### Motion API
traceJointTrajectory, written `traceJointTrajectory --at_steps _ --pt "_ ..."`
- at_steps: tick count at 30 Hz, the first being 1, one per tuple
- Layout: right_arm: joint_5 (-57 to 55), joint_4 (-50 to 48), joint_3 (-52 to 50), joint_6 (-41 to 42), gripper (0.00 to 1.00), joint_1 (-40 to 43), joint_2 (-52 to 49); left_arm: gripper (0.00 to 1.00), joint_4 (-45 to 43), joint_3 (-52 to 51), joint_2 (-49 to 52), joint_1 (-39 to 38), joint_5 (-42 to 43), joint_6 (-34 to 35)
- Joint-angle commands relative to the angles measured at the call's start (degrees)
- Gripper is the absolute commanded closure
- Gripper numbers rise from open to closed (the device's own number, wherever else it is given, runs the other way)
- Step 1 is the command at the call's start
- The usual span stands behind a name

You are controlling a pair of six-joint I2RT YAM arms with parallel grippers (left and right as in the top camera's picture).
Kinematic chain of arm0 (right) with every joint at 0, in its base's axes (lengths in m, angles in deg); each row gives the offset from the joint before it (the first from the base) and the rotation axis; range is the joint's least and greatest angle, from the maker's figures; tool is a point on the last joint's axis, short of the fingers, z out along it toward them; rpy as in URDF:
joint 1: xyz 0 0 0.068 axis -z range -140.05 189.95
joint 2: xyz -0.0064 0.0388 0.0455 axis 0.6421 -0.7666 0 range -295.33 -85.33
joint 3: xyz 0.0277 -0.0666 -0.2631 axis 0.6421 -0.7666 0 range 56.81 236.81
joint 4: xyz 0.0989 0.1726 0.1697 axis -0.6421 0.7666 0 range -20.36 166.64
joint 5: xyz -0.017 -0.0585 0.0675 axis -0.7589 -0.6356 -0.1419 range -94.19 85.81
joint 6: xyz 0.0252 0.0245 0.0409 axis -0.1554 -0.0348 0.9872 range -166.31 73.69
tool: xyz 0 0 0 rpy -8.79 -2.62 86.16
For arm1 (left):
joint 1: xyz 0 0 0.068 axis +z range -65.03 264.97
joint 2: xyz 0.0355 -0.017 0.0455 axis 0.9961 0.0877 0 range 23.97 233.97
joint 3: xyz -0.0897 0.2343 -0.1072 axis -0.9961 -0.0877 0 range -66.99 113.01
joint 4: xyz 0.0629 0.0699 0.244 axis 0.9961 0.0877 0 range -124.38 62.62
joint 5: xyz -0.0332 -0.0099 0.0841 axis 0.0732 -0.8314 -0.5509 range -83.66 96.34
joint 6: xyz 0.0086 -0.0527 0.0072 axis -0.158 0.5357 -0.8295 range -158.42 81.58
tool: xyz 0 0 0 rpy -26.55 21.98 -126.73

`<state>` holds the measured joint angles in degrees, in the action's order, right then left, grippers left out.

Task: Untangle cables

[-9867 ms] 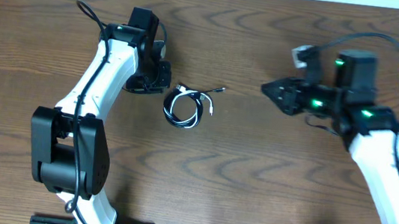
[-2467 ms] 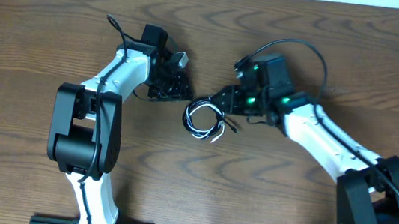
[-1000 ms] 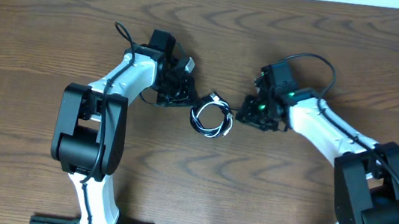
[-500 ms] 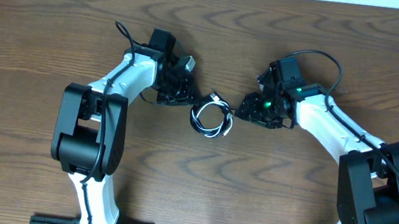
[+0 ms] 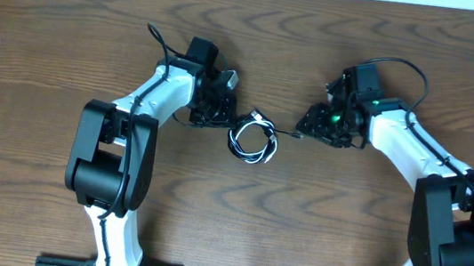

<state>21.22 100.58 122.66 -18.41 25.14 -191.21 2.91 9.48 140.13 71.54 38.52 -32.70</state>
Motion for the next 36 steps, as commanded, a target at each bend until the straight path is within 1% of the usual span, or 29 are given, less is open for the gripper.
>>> traceJointTrajectory --at_steps 1,4,10,15,18,20,21,22,24,26,30,32,36 --pt "2.2 0.1 0.9 -0.5 0.54 -2.6 -0.3 0.92 -0.2 -0.3 0.7 0.0 -1.8 -0.7" --pt "1.7 0.1 0.9 -0.5 0.57 -4.4 -0.3 0.93 -0.3 -0.3 0.7 0.0 -1.7 -0.7" --pt "-3.0 -0.9 0.8 1.9 0.63 -7.4 -0.3 0.93 -0.4 -0.3 0.7 0.0 -0.7 -1.0" --pt "-3.1 -3.3 0.8 2.5 0.72 -9.4 -0.3 0.92 -0.3 -0.3 0.7 0.0 5.8 -5.4" --pt "-4.3 -3.7 0.8 2.5 0.83 -10.9 -0.3 0.92 -0.3 -0.3 0.7 0.0 7.4 -6.1" --pt "-5.4 -3.7 0.8 2.5 0.91 -11.9 -0.3 0.93 -0.4 -0.3 0.7 0.0 7.4 -6.1" --pt "-6.4 -3.7 0.8 2.5 0.97 -12.6 -0.3 0.93 -0.4 -0.3 0.7 0.0 7.6 -6.1" --pt "-7.2 -3.8 0.8 2.7 0.99 -13.1 -0.3 0.92 -0.4 -0.3 0.7 0.0 7.8 -6.1" --pt "-8.5 -3.8 0.8 3.3 0.98 -13.7 -0.3 0.93 -0.4 -0.3 0.7 0.0 7.7 -6.1" --pt "-8.5 -4.4 0.9 2.8 0.92 -14.0 -0.3 0.92 -0.4 -0.3 0.7 0.0 7.7 -6.1" --pt "-1.8 -4.1 1.2 2.6 0.82 -13.1 0.5 0.92 -0.4 -0.3 0.7 0.0 7.7 -6.1" --pt "2.1 -3.6 1.5 1.5 0.79 -11.7 1.9 0.92 -0.4 -0.3 0.7 0.0 7.7 -6.1" --pt "2.6 -0.1 1.7 0.5 0.76 -8.8 5.3 0.93 -0.5 -0.3 0.7 0.0 7.7 -6.1"
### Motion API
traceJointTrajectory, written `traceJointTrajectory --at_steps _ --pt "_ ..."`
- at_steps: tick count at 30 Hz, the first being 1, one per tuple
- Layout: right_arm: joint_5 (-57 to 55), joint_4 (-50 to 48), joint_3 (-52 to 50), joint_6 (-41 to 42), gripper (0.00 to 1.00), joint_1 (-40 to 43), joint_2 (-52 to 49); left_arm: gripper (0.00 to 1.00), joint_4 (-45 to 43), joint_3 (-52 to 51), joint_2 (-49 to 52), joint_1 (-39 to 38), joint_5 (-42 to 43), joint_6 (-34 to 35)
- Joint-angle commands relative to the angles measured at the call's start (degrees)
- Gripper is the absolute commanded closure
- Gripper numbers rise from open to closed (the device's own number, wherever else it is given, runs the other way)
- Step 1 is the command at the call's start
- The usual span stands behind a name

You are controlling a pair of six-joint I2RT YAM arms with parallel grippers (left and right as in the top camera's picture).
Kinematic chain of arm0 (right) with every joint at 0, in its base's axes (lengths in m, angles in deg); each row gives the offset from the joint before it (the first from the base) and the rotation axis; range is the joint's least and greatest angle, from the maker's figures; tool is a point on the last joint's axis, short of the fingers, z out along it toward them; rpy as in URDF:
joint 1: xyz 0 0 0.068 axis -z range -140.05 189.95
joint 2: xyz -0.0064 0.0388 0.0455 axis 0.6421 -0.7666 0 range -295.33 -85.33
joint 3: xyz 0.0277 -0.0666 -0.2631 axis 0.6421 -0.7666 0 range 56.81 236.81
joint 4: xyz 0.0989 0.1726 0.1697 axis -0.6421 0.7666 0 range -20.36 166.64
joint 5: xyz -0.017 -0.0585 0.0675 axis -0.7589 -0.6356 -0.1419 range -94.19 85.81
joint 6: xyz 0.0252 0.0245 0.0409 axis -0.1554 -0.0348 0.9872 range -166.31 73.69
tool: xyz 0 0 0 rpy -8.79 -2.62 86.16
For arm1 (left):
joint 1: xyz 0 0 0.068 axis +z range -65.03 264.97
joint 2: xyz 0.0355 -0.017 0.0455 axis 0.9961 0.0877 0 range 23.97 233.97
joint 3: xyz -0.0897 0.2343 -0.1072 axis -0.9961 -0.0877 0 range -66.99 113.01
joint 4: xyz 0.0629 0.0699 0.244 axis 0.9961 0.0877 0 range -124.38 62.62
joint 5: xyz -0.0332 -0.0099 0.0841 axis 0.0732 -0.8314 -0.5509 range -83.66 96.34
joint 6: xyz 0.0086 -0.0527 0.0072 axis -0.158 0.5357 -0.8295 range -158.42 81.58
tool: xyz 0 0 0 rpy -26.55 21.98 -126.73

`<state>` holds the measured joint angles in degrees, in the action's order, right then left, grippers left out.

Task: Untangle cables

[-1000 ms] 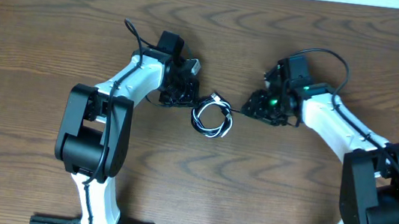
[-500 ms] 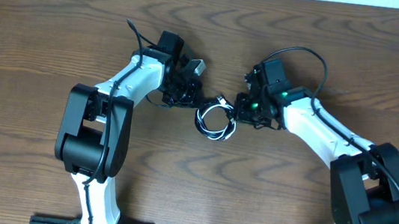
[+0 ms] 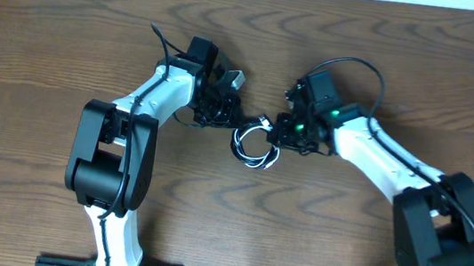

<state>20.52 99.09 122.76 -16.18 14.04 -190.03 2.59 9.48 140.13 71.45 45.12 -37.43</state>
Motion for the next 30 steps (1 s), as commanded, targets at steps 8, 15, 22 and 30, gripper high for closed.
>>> traceJointTrajectory --at_steps 8,15,22,30 --pt "-1.6 8.7 1.6 -3.7 0.69 6.0 5.2 0.93 -0.2 -0.3 0.7 0.1 1.1 -1.4" --pt "-2.1 9.1 1.6 -3.7 0.74 5.9 5.2 0.93 -0.2 -0.3 0.7 0.1 1.1 -1.4" --pt "-2.1 9.2 1.6 -3.7 0.97 5.8 5.2 0.93 -0.2 -0.3 0.7 0.1 1.1 -1.4" --pt "-9.6 10.6 1.5 -4.7 0.65 4.9 5.2 0.92 -0.2 -0.3 0.7 0.1 1.1 -1.4"
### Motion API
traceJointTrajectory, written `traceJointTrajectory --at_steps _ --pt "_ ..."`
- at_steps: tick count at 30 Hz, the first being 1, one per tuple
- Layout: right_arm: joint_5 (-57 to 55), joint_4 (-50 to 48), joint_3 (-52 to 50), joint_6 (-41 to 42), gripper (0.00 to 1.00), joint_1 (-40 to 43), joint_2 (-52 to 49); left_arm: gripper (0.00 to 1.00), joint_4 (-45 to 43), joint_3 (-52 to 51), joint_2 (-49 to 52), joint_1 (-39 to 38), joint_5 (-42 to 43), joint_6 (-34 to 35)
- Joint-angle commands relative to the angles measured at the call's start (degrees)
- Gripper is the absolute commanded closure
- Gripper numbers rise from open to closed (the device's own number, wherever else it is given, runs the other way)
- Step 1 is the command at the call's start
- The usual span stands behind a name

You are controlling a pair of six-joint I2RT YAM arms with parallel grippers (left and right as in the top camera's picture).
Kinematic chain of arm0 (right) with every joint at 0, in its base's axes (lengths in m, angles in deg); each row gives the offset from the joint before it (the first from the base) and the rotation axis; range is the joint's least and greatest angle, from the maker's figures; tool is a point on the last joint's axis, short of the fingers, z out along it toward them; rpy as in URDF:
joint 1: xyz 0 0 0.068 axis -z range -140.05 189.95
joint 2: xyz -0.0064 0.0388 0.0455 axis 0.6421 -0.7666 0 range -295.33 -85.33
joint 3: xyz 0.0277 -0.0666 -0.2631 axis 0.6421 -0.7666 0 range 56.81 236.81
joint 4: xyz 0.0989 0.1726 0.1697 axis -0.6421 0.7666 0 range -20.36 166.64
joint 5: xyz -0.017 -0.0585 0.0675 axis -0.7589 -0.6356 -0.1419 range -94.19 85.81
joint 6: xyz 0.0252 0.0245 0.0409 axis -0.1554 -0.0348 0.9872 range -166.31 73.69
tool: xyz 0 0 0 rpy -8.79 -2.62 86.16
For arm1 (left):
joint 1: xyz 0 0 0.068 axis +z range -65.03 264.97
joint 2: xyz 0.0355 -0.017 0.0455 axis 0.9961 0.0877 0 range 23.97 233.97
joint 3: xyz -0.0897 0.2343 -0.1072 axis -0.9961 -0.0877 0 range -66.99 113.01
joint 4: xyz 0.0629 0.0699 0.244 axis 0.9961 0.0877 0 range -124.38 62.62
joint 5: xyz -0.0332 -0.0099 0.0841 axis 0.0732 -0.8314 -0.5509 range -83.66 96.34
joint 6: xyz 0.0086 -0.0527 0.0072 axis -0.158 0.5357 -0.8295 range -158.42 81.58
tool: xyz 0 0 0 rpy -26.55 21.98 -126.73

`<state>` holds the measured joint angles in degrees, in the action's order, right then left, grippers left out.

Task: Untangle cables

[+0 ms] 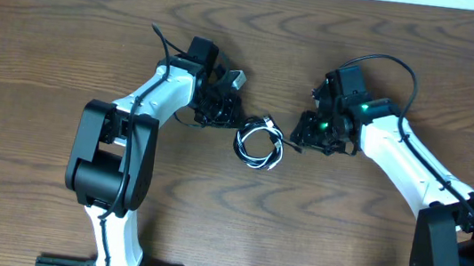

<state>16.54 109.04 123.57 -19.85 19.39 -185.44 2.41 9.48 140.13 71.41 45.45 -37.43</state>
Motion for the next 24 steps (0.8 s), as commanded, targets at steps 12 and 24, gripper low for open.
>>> traceJointTrajectory --at_steps 12,24 --pt "-4.0 1.1 0.7 -1.2 0.70 -1.8 0.6 0.93 -0.1 -0.3 0.7 0.1 0.8 -1.4" --pt "-2.8 0.1 0.7 -4.3 0.99 -6.1 0.6 0.92 0.0 -0.3 0.7 0.1 0.8 -1.4"
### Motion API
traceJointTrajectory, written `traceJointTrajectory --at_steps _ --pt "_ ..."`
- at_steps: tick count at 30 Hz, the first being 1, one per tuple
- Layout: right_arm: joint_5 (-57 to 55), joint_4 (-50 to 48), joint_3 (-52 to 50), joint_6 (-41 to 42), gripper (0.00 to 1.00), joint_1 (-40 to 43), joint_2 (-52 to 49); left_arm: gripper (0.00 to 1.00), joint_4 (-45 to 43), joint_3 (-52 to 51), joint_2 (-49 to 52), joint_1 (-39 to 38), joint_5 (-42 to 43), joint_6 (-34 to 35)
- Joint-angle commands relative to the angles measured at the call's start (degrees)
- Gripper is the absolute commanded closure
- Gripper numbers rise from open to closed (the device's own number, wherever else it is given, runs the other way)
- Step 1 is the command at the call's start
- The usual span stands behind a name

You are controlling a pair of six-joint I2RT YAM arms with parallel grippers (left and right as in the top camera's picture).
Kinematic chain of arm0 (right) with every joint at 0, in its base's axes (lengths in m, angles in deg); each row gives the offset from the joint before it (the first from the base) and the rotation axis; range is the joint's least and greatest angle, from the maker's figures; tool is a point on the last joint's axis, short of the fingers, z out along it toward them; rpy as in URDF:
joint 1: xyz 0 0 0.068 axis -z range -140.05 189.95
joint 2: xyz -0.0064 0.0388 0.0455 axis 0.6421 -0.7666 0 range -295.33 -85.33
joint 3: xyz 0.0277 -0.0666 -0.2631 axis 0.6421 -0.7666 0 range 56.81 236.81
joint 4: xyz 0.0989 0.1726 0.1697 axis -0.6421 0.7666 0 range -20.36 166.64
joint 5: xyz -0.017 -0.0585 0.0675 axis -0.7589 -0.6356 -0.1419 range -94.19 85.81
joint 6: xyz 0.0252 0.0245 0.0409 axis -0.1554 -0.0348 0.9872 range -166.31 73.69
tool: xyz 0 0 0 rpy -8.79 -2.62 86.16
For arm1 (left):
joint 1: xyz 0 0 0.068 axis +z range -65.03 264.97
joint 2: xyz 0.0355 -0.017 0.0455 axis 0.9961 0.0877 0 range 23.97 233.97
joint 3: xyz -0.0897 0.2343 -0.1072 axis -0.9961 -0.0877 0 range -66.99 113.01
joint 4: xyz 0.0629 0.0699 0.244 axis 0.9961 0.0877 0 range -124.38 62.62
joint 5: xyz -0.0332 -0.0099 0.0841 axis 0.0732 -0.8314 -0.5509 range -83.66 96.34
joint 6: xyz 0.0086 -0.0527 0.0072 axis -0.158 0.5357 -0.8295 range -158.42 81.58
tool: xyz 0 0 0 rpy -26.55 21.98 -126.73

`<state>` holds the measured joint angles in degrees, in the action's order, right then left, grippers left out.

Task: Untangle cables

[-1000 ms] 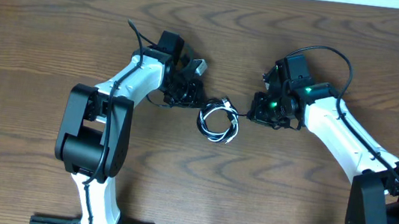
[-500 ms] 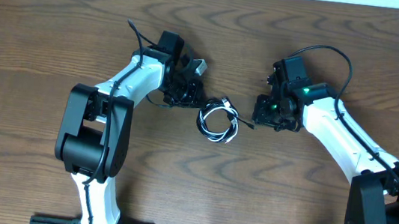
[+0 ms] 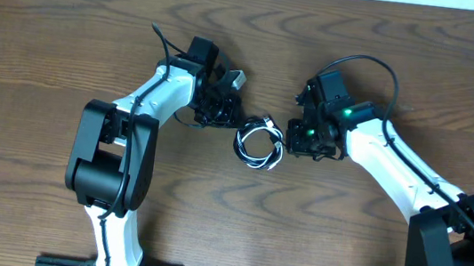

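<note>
A small coil of black and white cables (image 3: 258, 144) lies on the table between the two arms. My left gripper (image 3: 228, 114) is low at the coil's upper left, with a cable end reaching toward it. My right gripper (image 3: 295, 138) sits against the coil's right side. The wrists hide both sets of fingers from above, so whether either one grips a cable is not visible. A small white plug-like piece (image 3: 239, 79) shows just above the left gripper.
The brown wooden table (image 3: 236, 222) fills the view. A pale wall edge runs along the far side. Each arm's own black supply cable arches over its wrist, the right one (image 3: 378, 69) looping high.
My right gripper has moved left and now meets the coil's right side. The coil and the left gripper are where they were.
First the coil lay between the grippers, a thin strand running to the right one. Then the right gripper was close against the coil, and the left had shifted slightly right. Then the right one was farther right, the coil slightly shifted. Now it is against the coil again.
</note>
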<state>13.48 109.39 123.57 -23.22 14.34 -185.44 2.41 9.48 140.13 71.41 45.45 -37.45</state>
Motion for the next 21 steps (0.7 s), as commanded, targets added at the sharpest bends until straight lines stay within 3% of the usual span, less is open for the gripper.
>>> traceJointTrajectory --at_steps 1,8,11,13,21 --pt "0.0 -0.3 0.7 -1.0 0.99 -1.3 0.6 0.92 0.0 -0.3 0.7 0.1 0.8 -1.4" --pt "-4.4 -0.3 0.6 -0.9 0.99 -2.6 0.0 0.92 0.0 -0.3 0.7 0.0 1.0 -1.4" --pt "-8.4 -0.6 0.6 -0.9 0.83 -2.5 -0.3 0.93 -0.1 -0.3 0.7 0.0 1.0 -1.4" --pt "-10.7 -1.3 0.6 -1.0 0.79 -2.4 -0.3 0.93 -0.1 -0.3 0.7 0.0 1.0 -1.4" --pt "-11.1 -1.1 0.5 -1.1 0.78 -3.1 -0.3 0.93 -0.1 -0.3 0.7 0.0 1.0 -1.4"
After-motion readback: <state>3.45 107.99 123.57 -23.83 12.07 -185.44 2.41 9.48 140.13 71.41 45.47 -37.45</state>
